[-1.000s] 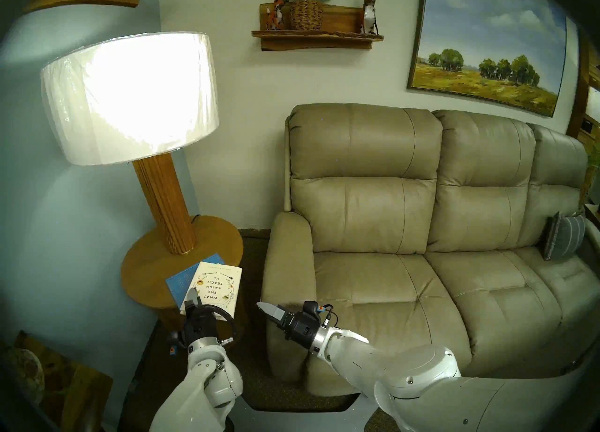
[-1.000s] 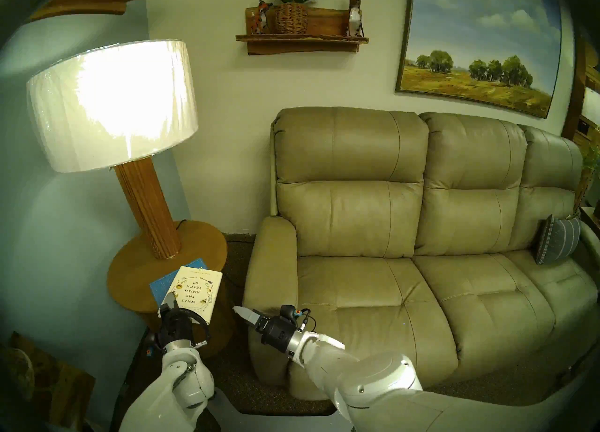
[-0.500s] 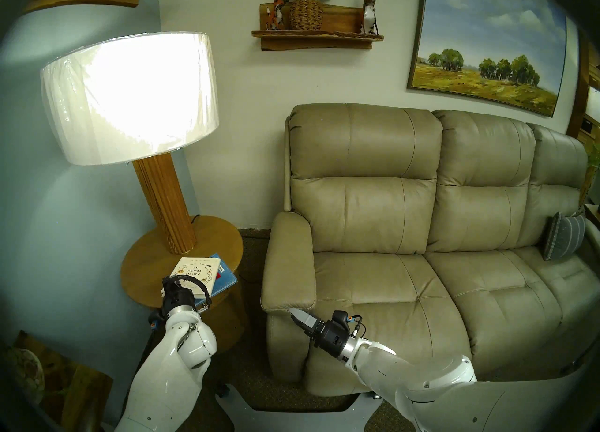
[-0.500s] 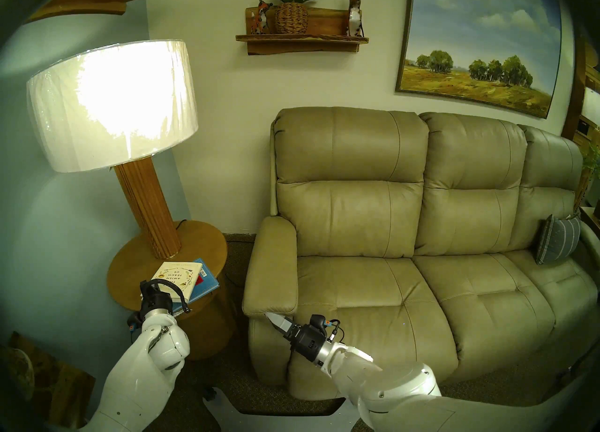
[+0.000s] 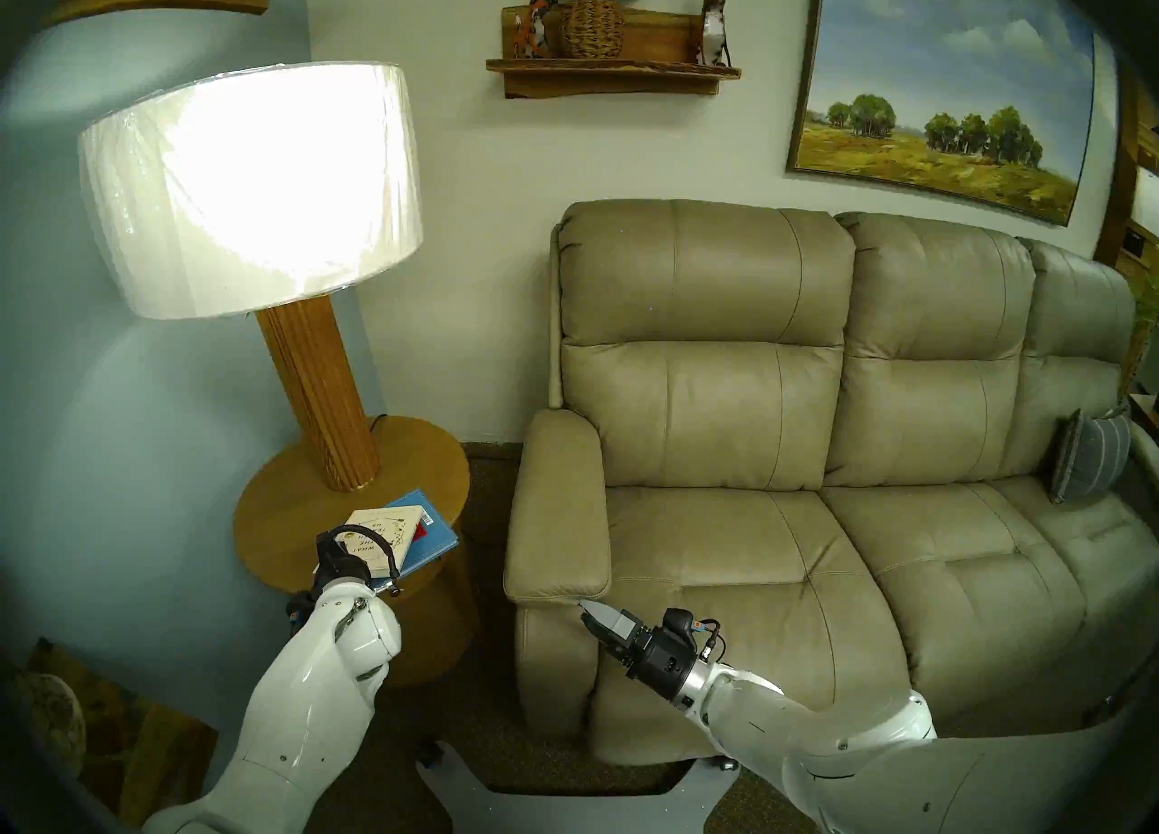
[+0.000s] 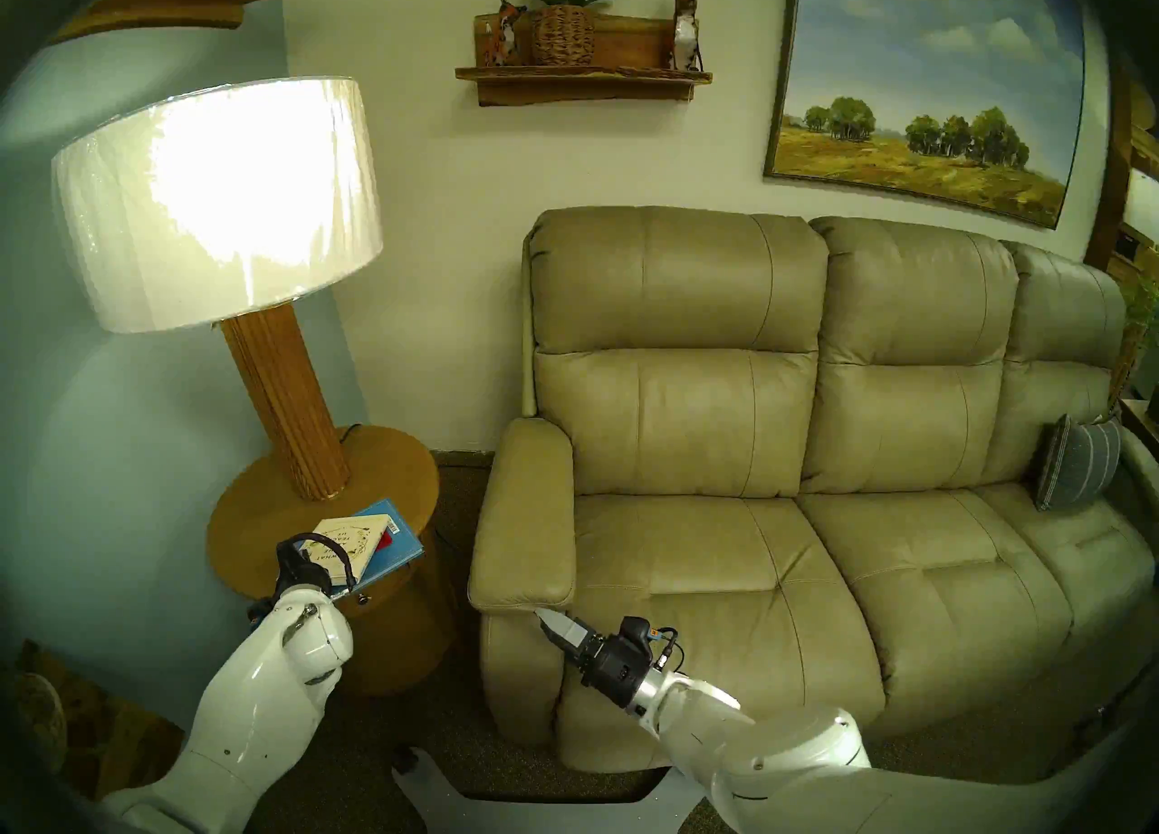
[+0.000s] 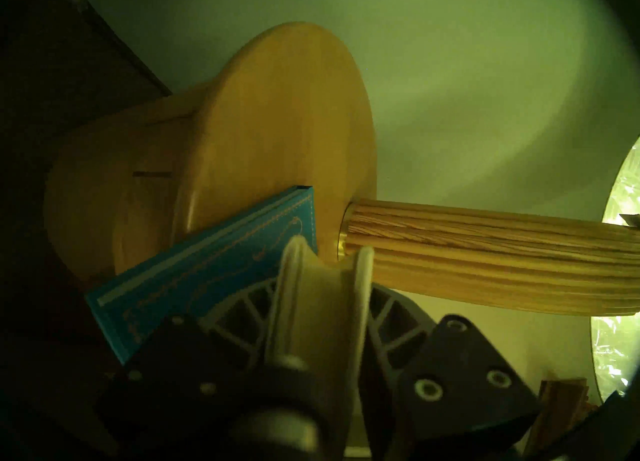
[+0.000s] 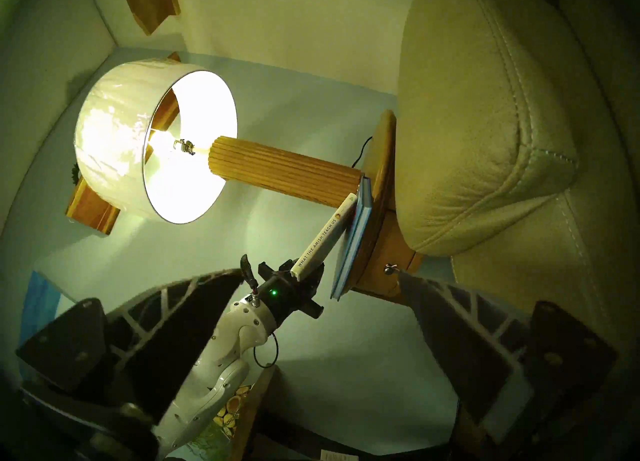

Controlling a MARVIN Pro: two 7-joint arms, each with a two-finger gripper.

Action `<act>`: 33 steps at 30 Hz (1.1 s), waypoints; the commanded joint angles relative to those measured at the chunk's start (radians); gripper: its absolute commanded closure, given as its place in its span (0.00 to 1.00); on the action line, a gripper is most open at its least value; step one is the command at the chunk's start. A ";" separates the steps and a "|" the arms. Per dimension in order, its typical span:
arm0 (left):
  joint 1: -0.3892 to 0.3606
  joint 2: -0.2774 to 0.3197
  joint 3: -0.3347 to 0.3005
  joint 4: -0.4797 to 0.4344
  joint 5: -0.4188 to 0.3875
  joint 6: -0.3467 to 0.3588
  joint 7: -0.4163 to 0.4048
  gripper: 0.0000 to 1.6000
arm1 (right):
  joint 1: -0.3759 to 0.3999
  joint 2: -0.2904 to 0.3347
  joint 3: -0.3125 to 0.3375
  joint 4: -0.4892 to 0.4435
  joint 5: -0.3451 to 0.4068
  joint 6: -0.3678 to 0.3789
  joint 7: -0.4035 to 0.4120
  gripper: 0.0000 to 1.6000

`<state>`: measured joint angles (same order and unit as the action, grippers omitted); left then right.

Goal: Move books from sofa to side table

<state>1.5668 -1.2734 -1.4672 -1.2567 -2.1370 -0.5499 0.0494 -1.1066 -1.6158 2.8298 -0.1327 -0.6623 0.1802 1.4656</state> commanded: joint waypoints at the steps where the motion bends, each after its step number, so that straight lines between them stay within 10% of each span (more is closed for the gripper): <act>1: 0.013 0.020 0.001 -0.098 -0.016 -0.008 0.095 0.51 | 0.010 -0.006 0.001 0.007 0.002 -0.004 -0.002 0.00; 5: 0.041 0.018 -0.006 -0.163 -0.013 -0.043 0.127 0.05 | 0.011 -0.006 0.003 0.008 0.002 -0.003 -0.009 0.00; 33: 0.208 0.025 -0.069 -0.376 -0.021 -0.134 0.205 0.11 | 0.012 0.004 0.011 0.013 0.002 -0.009 0.000 0.00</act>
<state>1.7491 -1.2519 -1.5089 -1.6041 -2.1462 -0.6918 0.2733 -1.1050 -1.6124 2.8413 -0.1183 -0.6610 0.1717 1.4563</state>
